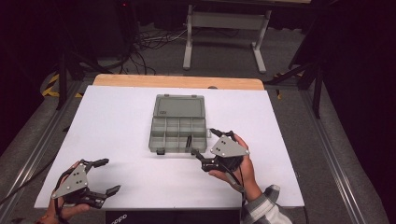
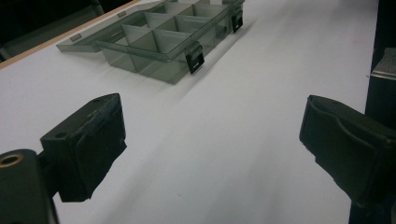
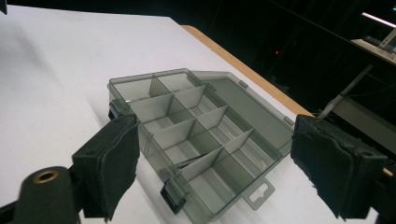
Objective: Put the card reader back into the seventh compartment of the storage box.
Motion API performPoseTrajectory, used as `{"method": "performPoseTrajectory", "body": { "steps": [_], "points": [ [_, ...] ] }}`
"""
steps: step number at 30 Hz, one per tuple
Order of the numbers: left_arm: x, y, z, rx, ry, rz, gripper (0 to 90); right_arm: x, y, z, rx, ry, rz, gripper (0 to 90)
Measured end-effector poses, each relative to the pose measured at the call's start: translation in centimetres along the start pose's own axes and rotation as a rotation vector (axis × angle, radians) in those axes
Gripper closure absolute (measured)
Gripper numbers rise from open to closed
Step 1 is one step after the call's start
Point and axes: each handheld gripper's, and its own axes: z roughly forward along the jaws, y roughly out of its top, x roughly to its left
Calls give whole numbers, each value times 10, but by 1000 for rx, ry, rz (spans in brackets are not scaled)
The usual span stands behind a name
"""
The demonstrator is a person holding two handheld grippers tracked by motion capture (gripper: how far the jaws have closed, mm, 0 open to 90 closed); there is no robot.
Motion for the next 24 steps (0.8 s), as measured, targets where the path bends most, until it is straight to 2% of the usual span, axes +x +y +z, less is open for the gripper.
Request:
{"method": "performPoseTrajectory", "body": {
  "steps": [24],
  "points": [
    [0, 0, 1, 1, 0, -5, 79, -2, -29, -28, 30, -23, 15, 162]
  ]
}}
